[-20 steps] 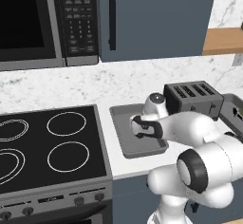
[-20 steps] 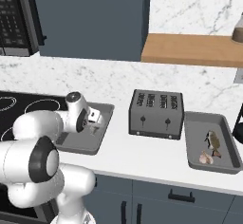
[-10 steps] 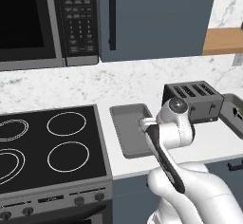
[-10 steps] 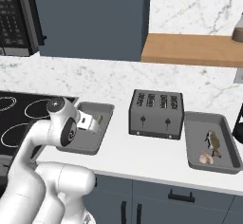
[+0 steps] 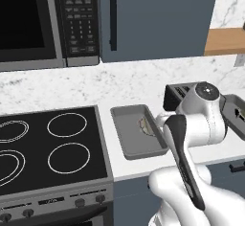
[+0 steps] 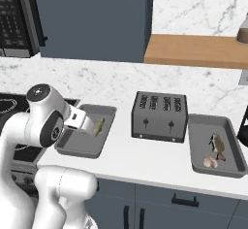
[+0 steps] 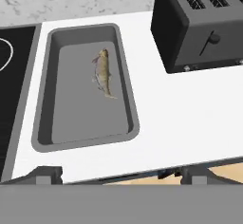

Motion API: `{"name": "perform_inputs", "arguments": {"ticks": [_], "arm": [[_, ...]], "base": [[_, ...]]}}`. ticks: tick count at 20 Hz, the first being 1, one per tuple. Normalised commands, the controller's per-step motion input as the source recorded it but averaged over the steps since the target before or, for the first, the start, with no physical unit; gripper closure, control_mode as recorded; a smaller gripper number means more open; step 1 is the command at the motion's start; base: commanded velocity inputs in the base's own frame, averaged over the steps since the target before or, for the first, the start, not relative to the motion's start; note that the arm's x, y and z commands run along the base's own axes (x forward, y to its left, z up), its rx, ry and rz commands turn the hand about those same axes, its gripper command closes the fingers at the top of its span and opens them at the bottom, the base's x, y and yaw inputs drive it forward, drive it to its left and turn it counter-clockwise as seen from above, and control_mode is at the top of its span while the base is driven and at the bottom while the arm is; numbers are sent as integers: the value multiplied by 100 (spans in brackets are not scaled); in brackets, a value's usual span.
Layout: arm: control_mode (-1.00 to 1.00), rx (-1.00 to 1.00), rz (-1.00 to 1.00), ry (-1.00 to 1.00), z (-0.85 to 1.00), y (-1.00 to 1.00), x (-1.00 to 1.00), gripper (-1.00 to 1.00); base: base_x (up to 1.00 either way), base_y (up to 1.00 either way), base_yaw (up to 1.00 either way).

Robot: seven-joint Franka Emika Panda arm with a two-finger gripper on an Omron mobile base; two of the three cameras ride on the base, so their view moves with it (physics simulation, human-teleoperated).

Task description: Place one garlic and one fish in each tupperware on the nearby counter, to pack two identical lunches.

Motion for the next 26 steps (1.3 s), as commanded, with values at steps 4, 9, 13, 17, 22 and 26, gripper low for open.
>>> {"name": "perform_inputs", "arguments": {"ticks": [4, 9, 13, 17, 22, 26], "arm": [[-100, -2, 2, 0, -9, 6, -75, -100], [100, -3, 2, 0, -22, 7, -44, -100], [100, 0, 0, 0, 0, 0, 0, -100], [100, 0, 0, 0, 0, 0, 0, -100], [100, 0, 0, 0, 0, 0, 0, -100], [100, 0, 0, 0, 0, 0, 0, -100]], "base": [[0, 0, 0], [-39, 1, 0], [-95, -31, -1], [-66, -96, -12], [-42, -100, -10], [-31, -100, -4]]}}
